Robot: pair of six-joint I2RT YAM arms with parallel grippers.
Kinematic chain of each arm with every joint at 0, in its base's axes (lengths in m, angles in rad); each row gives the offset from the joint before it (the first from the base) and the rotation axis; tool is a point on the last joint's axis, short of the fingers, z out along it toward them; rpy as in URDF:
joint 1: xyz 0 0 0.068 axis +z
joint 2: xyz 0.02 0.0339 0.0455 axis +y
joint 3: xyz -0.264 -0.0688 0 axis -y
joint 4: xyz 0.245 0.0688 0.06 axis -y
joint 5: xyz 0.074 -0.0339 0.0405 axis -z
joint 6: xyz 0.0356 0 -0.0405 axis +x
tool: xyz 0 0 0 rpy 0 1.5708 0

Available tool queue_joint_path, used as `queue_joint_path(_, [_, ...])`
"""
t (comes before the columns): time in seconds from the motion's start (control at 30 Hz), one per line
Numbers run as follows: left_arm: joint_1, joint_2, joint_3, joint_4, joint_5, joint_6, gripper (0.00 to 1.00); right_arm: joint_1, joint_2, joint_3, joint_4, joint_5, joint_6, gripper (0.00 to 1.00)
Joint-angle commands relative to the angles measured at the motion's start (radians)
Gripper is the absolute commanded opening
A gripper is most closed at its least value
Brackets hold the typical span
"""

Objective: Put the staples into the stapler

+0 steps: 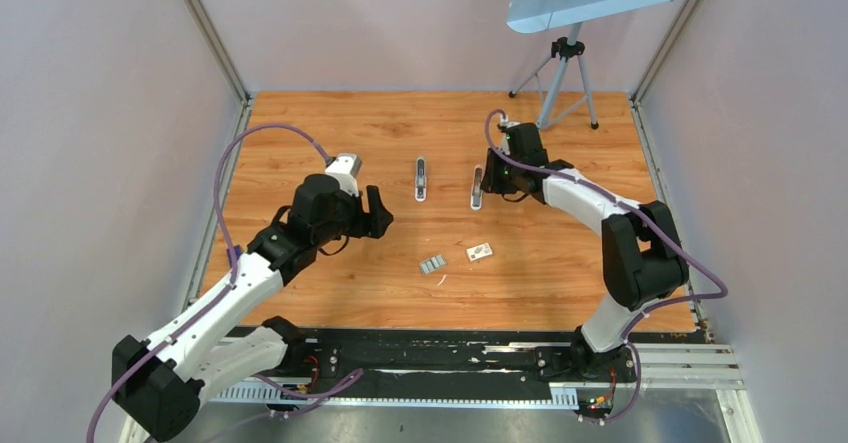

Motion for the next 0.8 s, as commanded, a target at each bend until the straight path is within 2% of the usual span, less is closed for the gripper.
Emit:
queue_joint_path(0.0, [-0.095, 0.076, -0.016, 0.26, -0.118, -0.054, 0.74, -0.096, -0.03, 0.047, -0.003, -0.037, -0.002, 0.33])
queue_joint_path(0.2, [-0.234, 0.324, 0.064, 0.498, -0.287, -0.053, 0.72, -0.176, 0.039, 0.113, 0.035, -0.124, 0.066, 0.33])
queue_joint_path(0.33, [-0.318, 0.505, 0.121, 0.657, -0.365, -0.054, 0.71, -0.212, 0.119, 0.161, 0.091, -0.223, 0.124, 0.22])
queue_joint_path(0.5, [-0.38, 0.742, 0.218, 0.756, -0.438, -0.037, 0.68, -0.242, 0.198, 0.224, 0.094, -0.26, 0.146, 0.17])
queue_joint_path(0.77, [-0.406, 0.99, 0.346, 0.833, -0.479, -0.012, 0.67, -0.245, 0.359, 0.326, 0.108, -0.41, 0.16, 0.16])
